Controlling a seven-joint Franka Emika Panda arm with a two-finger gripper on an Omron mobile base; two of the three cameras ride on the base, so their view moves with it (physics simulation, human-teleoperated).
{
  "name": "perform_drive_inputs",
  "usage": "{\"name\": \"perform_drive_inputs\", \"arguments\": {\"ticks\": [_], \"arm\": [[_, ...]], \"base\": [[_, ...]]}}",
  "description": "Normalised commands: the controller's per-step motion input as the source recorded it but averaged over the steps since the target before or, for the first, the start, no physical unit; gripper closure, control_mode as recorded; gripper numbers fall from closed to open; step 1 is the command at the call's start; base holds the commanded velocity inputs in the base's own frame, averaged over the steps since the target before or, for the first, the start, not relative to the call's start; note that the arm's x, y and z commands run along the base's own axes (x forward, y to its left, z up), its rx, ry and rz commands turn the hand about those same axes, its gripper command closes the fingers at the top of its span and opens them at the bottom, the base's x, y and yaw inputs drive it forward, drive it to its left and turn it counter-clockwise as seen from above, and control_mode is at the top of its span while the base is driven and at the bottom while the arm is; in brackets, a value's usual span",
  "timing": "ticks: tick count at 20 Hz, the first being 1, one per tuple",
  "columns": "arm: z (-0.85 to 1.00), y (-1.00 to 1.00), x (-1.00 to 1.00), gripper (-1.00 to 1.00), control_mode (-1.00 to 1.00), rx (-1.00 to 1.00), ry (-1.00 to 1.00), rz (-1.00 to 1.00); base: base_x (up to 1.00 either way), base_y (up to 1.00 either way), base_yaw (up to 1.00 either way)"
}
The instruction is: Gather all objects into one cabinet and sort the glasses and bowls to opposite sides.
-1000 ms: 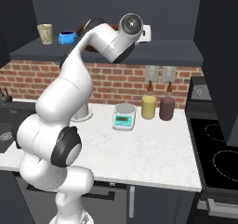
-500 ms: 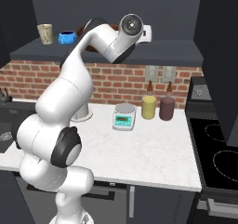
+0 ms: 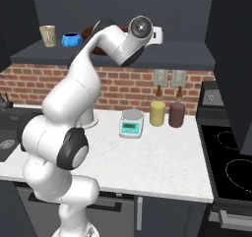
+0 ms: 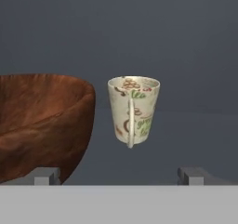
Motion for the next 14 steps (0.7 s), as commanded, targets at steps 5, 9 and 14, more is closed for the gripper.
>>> {"name": "perform_drive_inputs", "arguments": {"ticks": [5,9,14], "arm": [[0.0,-0.06,0.23,-1.0,-1.0,0.0,0.0,0.0],[0.0,-0.03,0.08,-1.0,-1.0,0.0,0.0,0.0],[0.0,-0.05,0.07,-1.0,-1.0,0.0,0.0,0.0]], "base": [[0.0,0.0,0.0],[0.0,0.0,0.0],[0.0,0.0,0.0]]}}
